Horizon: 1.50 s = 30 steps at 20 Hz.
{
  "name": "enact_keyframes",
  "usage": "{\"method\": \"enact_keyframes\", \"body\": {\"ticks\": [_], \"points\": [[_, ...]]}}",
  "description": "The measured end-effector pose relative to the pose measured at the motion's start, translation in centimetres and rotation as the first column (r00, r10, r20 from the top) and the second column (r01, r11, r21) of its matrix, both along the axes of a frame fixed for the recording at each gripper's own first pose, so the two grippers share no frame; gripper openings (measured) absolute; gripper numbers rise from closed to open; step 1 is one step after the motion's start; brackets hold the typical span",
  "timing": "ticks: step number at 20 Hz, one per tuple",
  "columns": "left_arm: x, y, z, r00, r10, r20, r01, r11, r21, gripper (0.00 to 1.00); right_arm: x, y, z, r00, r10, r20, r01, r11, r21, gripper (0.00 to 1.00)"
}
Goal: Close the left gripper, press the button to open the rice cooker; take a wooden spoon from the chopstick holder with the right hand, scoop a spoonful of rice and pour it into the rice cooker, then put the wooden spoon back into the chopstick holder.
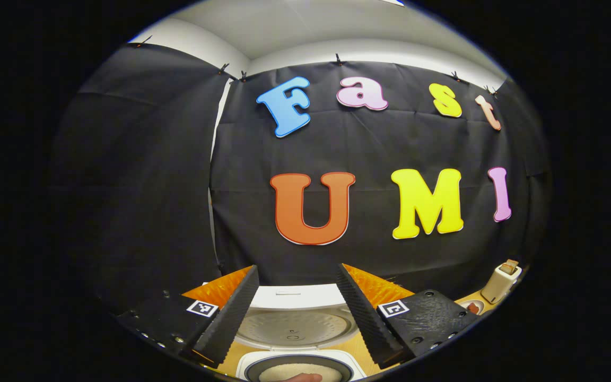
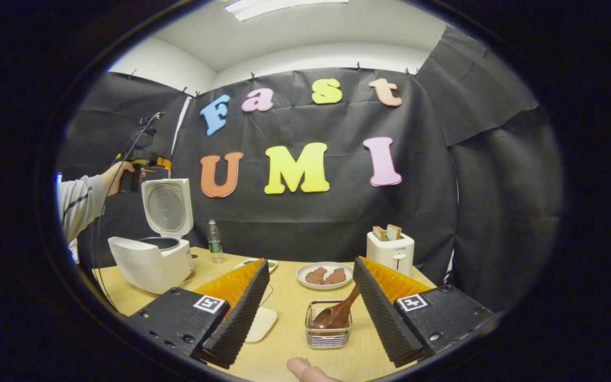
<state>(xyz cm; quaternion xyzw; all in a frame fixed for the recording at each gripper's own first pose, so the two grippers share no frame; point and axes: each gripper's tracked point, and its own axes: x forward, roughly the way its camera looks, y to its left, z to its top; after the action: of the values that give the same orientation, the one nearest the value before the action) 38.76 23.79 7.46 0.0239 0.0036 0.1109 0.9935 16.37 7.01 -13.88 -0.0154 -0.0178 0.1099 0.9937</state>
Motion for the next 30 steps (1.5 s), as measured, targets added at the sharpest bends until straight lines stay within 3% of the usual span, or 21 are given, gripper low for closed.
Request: {"method": "enact_keyframes", "body": {"ticks": [5,6,8,9,12,15,16,17,23,24,27,28,30], "points": [[3.2,2.3,-1.9,0.999,0.029,-0.038,-0.031,0.998,-0.051,0.94,1.2,1.2,-0.3,1.0,-0.003,0.001,0.003,1.0,-0.016,0.96],[3.5,2.3,-2.0,0.999,0.022,-0.039,-0.024,0.998,-0.06,0.94,1.4,1.4,-0.4,1.0,-0.001,-0.005,0.001,1.0,-0.015,1.0],[3.8,2.8,-2.0,0.999,0.021,-0.043,-0.024,0.997,-0.07,0.94,1.5,1.8,-0.6,1.0,-0.001,-0.013,0.001,1.0,-0.019,0.96],[3.7,2.9,-2.3,0.998,0.03,-0.058,-0.035,0.997,-0.072,0.94,1.4,1.8,-0.7,1.0,-0.004,-0.017,0.004,1.0,-0.024,1.0],[3.5,3.4,-3.2,0.991,0.066,-0.117,-0.068,0.998,-0.01,0.96,0.1,2.2,-0.5,1.0,-0.001,-0.028,0.001,1.0,-0.022,0.96],[3.4,3.1,-3.1,0.99,0.071,-0.121,-0.075,0.997,-0.029,1.0,-2.4,2.8,0.3,0.999,0.031,-0.023,-0.032,0.999,-0.019,0.96],[3.3,3.0,-2.9,0.99,0.075,-0.122,-0.078,0.997,-0.02,0.97,-3.1,2.6,0.4,0.999,0.03,-0.023,-0.03,0.999,-0.025,0.96],[3.1,3.1,-2.9,0.99,0.08,-0.12,-0.083,0.996,-0.02,0.97,-3.8,2.3,0.4,0.999,0.024,-0.021,-0.025,0.999,-0.033,1.0],[-1.0,1.7,-4.1,0.988,0.075,-0.132,-0.078,0.997,-0.023,0.97,-7.5,1.2,1.8,1.0,-0.007,-0.01,0.007,1.0,-0.024,0.96],[-1.6,1.6,-4.4,0.987,0.073,-0.14,-0.077,0.997,-0.024,0.97,-8.0,1.2,1.9,1.0,-0.007,-0.008,0.007,1.0,-0.021,1.0],[-3.8,0.7,-5.4,0.985,0.061,-0.161,-0.068,0.997,-0.039,0.97,-9.6,1.4,2.5,1.0,0.006,-0.001,-0.006,1.0,-0.011,1.0],[-4.5,0.5,-5.8,0.984,0.055,-0.169,-0.063,0.997,-0.041,0.96,-10.3,1.4,2.7,1.0,0.013,0.004,-0.013,1.0,-0.008,0.96],[-5.8,0.0,-6.7,0.98,0.047,-0.192,-0.058,0.997,-0.051,0.96,-11.4,1.5,3.3,0.999,0.026,0.019,-0.026,1.0,0.002,1.0]]}}
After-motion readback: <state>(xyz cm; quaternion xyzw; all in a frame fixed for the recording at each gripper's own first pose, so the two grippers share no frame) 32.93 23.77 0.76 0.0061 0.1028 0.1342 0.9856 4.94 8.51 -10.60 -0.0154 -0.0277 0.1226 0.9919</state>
